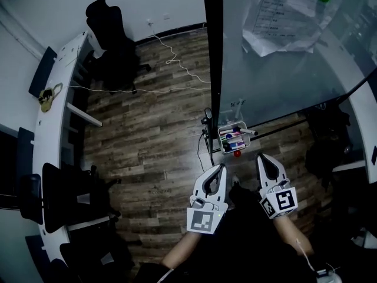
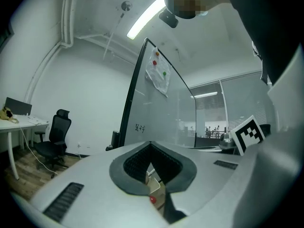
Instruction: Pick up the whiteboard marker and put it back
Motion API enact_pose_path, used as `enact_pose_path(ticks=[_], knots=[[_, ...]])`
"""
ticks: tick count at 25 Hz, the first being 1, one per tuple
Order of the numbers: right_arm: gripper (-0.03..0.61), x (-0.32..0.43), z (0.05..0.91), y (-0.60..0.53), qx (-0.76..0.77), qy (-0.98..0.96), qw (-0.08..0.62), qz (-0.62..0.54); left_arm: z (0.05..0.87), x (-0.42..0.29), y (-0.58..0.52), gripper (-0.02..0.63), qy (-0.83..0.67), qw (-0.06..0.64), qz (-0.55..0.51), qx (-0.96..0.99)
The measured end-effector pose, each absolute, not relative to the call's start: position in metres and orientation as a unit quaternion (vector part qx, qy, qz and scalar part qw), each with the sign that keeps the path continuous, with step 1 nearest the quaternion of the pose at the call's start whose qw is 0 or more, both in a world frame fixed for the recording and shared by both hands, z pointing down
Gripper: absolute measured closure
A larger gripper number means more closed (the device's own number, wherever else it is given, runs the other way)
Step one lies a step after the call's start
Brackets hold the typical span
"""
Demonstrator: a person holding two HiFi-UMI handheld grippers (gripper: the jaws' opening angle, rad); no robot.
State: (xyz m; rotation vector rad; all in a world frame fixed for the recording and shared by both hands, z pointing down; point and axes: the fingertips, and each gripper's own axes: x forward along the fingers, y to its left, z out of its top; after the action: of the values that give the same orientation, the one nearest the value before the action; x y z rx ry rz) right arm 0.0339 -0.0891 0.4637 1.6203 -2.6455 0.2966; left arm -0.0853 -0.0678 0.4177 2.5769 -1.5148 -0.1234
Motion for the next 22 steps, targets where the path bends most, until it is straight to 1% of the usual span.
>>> enact_pose_path(ticks=[9, 22], knots=[[0.563, 0.036, 0.446, -0.043, 0.541, -0.836, 0.004, 0.093, 0.412, -0.086, -0.036, 0.612, -0.482, 0.078, -0.039, 0.872], [0.565, 0.043, 0.447, -0.022, 0.528, -0.845, -0.001, 0.087, 0.417, -0.064, -0.018, 0.611, -0.475, 0.076, -0.028, 0.876]])
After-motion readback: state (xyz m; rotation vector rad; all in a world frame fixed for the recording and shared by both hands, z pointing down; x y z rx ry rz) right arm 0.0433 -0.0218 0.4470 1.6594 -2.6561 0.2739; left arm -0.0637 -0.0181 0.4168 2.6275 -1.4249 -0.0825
